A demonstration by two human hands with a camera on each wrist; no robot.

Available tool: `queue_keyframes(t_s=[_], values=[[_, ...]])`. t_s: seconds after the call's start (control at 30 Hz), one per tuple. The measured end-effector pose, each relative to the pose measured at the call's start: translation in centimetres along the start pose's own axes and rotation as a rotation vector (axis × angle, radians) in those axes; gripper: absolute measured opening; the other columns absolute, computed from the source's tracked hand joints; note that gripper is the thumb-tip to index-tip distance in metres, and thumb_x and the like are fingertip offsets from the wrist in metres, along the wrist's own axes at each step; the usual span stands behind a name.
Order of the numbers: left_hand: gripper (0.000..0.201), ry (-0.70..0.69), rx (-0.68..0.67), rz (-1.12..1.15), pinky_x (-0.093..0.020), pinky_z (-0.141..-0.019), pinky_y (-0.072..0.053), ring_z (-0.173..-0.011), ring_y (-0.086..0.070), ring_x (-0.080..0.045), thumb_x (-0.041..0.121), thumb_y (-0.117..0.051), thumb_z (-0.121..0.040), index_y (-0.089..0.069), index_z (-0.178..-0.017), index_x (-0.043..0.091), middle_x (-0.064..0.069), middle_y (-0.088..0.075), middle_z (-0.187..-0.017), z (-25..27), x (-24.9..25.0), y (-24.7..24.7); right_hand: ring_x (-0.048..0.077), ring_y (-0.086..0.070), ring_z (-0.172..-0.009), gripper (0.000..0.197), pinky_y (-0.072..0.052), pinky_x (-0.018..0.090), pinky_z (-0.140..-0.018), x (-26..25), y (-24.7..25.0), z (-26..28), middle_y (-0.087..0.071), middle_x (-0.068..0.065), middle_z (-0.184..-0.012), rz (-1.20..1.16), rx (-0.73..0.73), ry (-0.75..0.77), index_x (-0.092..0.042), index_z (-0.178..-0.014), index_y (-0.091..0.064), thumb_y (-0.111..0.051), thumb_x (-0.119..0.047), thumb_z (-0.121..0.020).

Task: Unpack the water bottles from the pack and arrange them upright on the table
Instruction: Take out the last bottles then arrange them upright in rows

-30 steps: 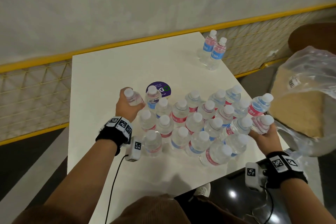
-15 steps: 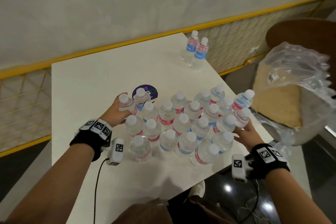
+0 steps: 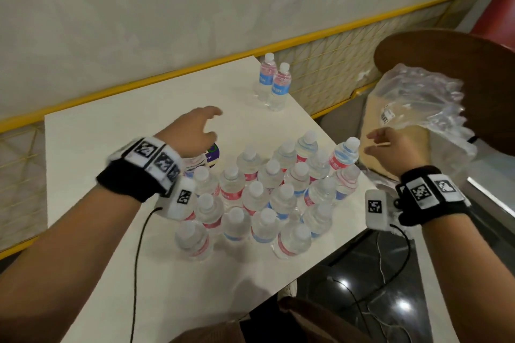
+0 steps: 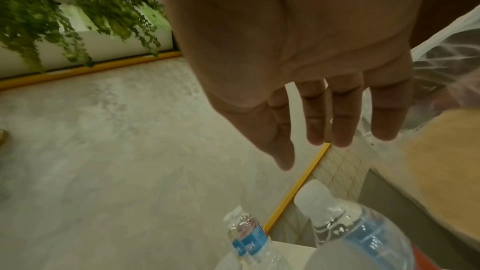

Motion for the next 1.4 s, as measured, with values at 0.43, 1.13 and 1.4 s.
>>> queue_keyframes(t_s=[0.43,1.13,1.4], values=[[0.05,-0.205,-0.291,-0.164,-0.031,-0.103,-0.039,-0.126,-0.049,-0.023,0.019,-0.049,-0.094,-0.037,-0.142,0.024,-0.006,-0.047,-0.143,-7.7,14.9,-10.7,0.031,-0.055,-0.112,0.04,-0.041,0.029,-0.085,-0.7,-5.4,-3.4,-0.059,0.016,-0.124,0.155,-0.206,0.044,-0.006,-0.124,-0.056,-0.063,-0.008,-0.084],[0.032,-0.144,-0.307,-0.586,-0.03,-0.075,-0.045,-0.103,-0.062,-0.031,0.02,-0.067,-0.083,-0.066,-0.111,0.005,-0.015,-0.066,-0.113,-14.8,15.4,-10.7,0.029,-0.056,-0.109,0.039,-0.046,0.032,-0.088,-5.1,-6.6,-8.2,-0.06,0.01,-0.117,0.475,-0.432,0.35,-0.017,-0.115,-0.066,-0.073,-0.01,-0.078],[0.041,-0.005,-0.248,-0.491,-0.033,-0.084,-0.044,-0.109,-0.056,-0.033,0.027,-0.064,-0.087,-0.052,-0.123,0.01,-0.017,-0.058,-0.119,-16.9,10.2,-9.0,0.027,-0.052,-0.111,0.039,-0.042,0.029,-0.09,-9.2,-8.9,-11.0,-0.053,0.011,-0.119,0.509,-0.505,0.478,-0.02,-0.121,-0.062,-0.069,-0.018,-0.082]])
Point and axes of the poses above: each hand's wrist, its own z-axis away from the middle knuckle, its own y-axis out of the back of the hand, x = y × z, the point moved 10 cm from there along -z, towards the middle knuckle
